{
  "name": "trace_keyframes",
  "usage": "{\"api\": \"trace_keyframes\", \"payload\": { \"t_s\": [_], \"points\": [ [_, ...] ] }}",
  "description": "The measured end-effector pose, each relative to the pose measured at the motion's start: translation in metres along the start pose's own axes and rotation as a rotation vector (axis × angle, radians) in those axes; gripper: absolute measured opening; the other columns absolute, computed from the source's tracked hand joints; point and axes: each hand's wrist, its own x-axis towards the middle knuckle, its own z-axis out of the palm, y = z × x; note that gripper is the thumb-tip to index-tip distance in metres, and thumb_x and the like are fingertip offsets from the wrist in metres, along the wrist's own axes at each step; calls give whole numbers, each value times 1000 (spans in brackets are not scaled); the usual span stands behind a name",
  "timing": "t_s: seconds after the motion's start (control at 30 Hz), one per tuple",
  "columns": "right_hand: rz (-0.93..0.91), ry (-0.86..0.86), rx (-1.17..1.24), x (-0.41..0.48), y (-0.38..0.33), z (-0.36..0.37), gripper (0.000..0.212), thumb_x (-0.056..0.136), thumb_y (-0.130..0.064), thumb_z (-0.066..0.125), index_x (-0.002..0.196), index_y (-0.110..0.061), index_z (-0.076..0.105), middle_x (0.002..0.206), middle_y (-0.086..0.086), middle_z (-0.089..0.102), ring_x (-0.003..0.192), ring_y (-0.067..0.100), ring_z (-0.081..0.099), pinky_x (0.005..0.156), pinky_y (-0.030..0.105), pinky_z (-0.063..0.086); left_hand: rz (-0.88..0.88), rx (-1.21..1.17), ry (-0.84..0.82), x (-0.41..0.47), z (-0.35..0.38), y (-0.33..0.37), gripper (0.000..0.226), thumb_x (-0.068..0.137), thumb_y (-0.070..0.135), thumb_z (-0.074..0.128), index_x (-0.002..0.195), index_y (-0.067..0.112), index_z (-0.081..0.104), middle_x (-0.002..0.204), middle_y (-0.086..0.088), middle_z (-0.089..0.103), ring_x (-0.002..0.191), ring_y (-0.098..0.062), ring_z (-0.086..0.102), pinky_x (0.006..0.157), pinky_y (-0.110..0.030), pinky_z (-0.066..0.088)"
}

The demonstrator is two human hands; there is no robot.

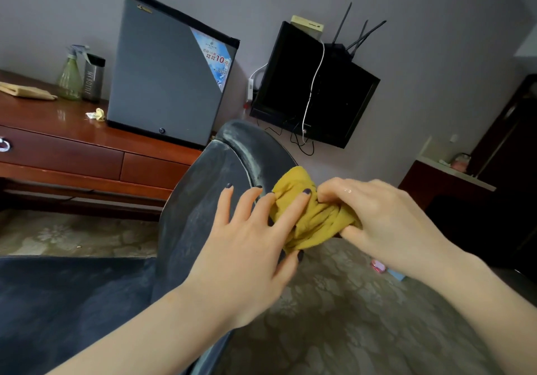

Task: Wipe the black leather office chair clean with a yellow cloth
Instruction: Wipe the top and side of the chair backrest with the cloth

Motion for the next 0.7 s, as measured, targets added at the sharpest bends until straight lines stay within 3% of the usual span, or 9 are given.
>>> {"api": "trace_keyframes", "payload": {
  "t_s": [0.07,0.2,0.27,0.33,0.4,0.5,0.6,0.7],
  "points": [
    [-87,120,-94,7,3,-5,21,80,-10,54,96,-23,59,81,-11,63,70,13,59,68,32,49,-33,30,-18,4,-3,3,64,80,48,39,139,24,40,133,-11,53,127,-38,46,101,-66,33],
    [-172,311,-89,33,-3,-21,44,96,-16,27,83,-14,69,77,-2,68,76,24,66,75,38,47,-147,-107,-35,13,-15,10,68,75,59,35,136,28,39,156,-5,19,145,-33,13,108,-61,12],
    [-190,346,-88,49,-9,-24,37,91,-15,33,82,-13,69,77,0,68,76,25,66,77,40,45,-272,-244,-14,20,-24,13,79,70,72,26,140,35,27,157,8,8,146,-19,-4,115,-51,-1],
    [-220,387,-67,65,-17,-25,30,82,-9,40,83,-14,69,77,0,68,77,25,65,78,41,46,-365,-376,48,24,-30,11,84,64,78,32,138,37,27,146,14,28,140,-14,16,117,-47,14],
    [-257,397,-38,81,-29,-22,31,75,-4,41,84,-14,68,76,-1,68,76,25,64,78,42,47,-434,-472,167,26,-36,6,82,63,73,49,134,35,32,126,16,48,123,-14,41,105,-46,34],
    [-364,354,-61,99,-43,-12,31,77,-2,39,86,-13,67,71,1,65,70,27,62,73,41,49,-474,-464,279,23,-39,-9,60,72,57,59,123,38,36,102,16,58,100,-15,56,92,-46,45],
    [-510,246,-211,102,-40,6,24,88,-1,48,97,-13,66,80,3,67,76,26,62,72,41,48,-502,-435,232,15,-41,-29,30,83,41,53,112,36,48,80,11,64,78,-16,62,79,-46,50],
    [-515,58,-303,91,-20,12,26,93,-15,46,113,-15,63,98,4,67,89,26,63,78,42,48,-541,-305,87,9,-42,-50,17,87,38,52,101,31,61,79,6,68,79,-22,63,71,-40,51]
  ]
}}
